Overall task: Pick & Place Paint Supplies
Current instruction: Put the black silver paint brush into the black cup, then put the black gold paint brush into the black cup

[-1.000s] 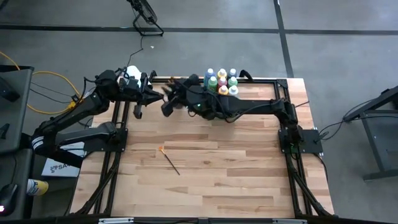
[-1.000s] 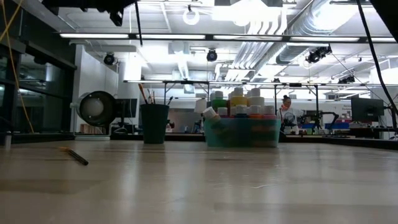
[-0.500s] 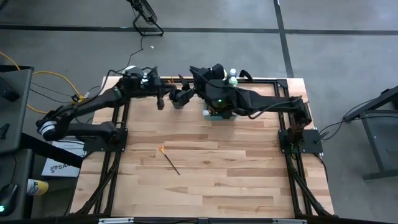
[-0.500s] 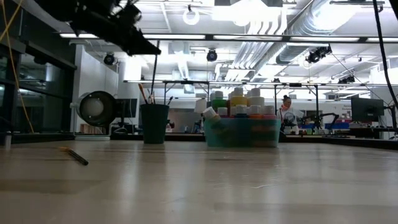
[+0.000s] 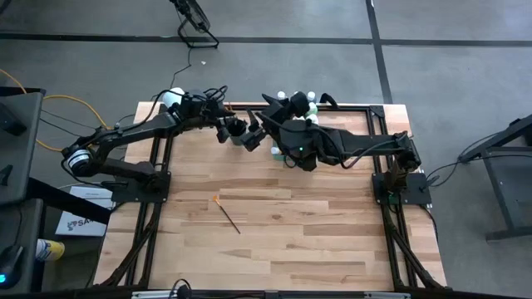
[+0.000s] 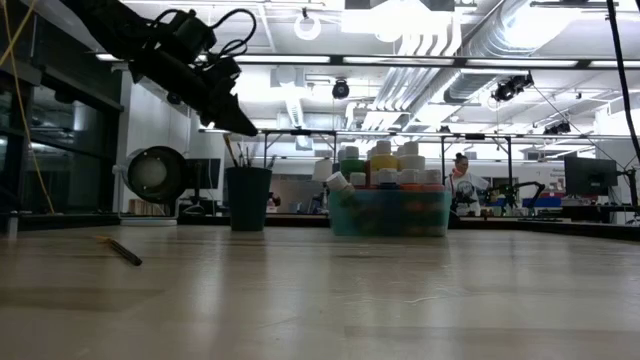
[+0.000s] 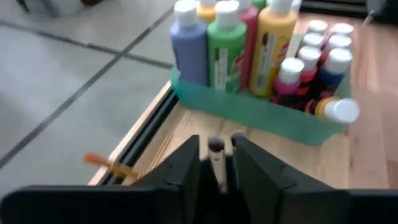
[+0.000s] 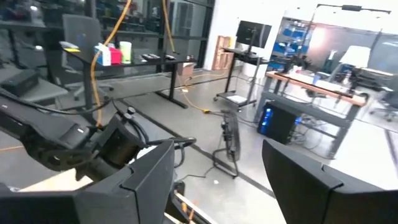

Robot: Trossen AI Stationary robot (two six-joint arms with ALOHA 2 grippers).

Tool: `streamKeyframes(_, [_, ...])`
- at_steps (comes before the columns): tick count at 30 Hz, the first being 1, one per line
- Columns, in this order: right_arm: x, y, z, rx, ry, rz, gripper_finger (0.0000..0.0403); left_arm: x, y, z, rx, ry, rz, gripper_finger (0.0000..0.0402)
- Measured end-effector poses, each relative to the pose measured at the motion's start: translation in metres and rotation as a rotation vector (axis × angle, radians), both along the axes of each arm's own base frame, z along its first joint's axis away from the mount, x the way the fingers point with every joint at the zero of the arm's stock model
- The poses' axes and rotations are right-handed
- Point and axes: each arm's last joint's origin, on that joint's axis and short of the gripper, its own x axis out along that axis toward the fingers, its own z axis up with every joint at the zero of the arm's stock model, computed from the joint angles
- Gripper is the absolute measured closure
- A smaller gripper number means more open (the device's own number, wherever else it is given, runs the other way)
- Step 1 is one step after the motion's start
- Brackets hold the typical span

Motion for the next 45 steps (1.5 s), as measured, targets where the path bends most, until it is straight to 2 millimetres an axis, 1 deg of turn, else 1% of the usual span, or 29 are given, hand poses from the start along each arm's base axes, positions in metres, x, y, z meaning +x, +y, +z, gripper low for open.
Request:
streamKeyframes(2, [-0.001,0.004,0.000,-0.006,0.004,-0.025,0.0166,-0.003,0.003,-0.001,-0.008,0.008,0.017,0.0279])
streamKeyframes(5, [-0.009,0.008,0.003,-0.007,0.019,-0.040,0.0166,-0.006,0.006,0.000,-0.033,-0.013,0.019,0.0243])
streamKeyframes(8, [-0.025,0.007,0.010,0.037,0.006,-0.015,0.0166,-0.013,0.007,0.005,-0.072,-0.065,-0.025,0.0212])
streamKeyframes(10, [-0.035,0.004,0.011,0.102,0.015,0.043,0.0166,-0.017,0.005,0.011,-0.086,-0.095,-0.072,0.0200])
streamKeyframes(13, [-0.054,-0.003,0.008,0.220,0.091,0.129,0.0166,-0.026,-0.002,0.020,-0.086,-0.110,-0.092,0.0197])
streamKeyframes(16, [-0.066,-0.008,-0.001,0.284,0.202,0.129,0.0166,-0.037,-0.014,0.030,-0.072,-0.109,-0.103,0.0205])
streamKeyframes(18, [-0.071,-0.005,-0.007,0.301,0.269,0.133,0.0166,-0.045,-0.023,0.034,-0.068,-0.094,-0.110,0.0213])
streamKeyframes(20, [-0.071,0.003,-0.013,0.314,0.321,0.176,0.0166,-0.050,-0.033,0.037,-0.059,-0.070,-0.099,0.0221])
streamKeyframes(23, [-0.070,0.018,-0.029,0.338,0.385,0.299,0.0166,-0.056,-0.047,0.040,-0.045,-0.035,-0.096,0.0231])
streamKeyframes(25, [-0.069,0.027,-0.043,0.371,0.370,0.410,0.0166,-0.059,-0.055,0.044,-0.026,-0.033,-0.095,0.0235])
streamKeyframes(27, [-0.071,0.031,-0.059,0.418,0.308,0.531,0.0166,-0.060,-0.061,0.047,-0.013,-0.041,-0.100,0.0236])
streamKeyframes(30, [-0.081,0.032,-0.085,0.499,0.141,0.669,0.0166,-0.061,-0.070,0.050,-0.008,-0.056,-0.105,0.0236])
streamKeyframes(34, [-0.107,0.027,-0.126,0.603,-0.058,0.705,0.0166,-0.059,-0.076,0.051,-0.011,-0.062,-0.100,0.0236])
streamKeyframes(38, [-0.139,0.019,-0.158,0.699,-0.211,0.678,0.0166,-0.057,-0.081,0.048,-0.032,-0.034,-0.103,0.0236])
streamKeyframes(41, [-0.164,0.017,-0.179,0.702,-0.267,0.696,0.0166,-0.056,-0.085,0.045,-0.055,-0.007,-0.103,0.0236])
streamKeyframes(45, [-0.199,0.011,-0.202,0.672,-0.429,0.768,0.0166,-0.055,-0.095,0.038,-0.100,0.067,-0.158,0.0236])
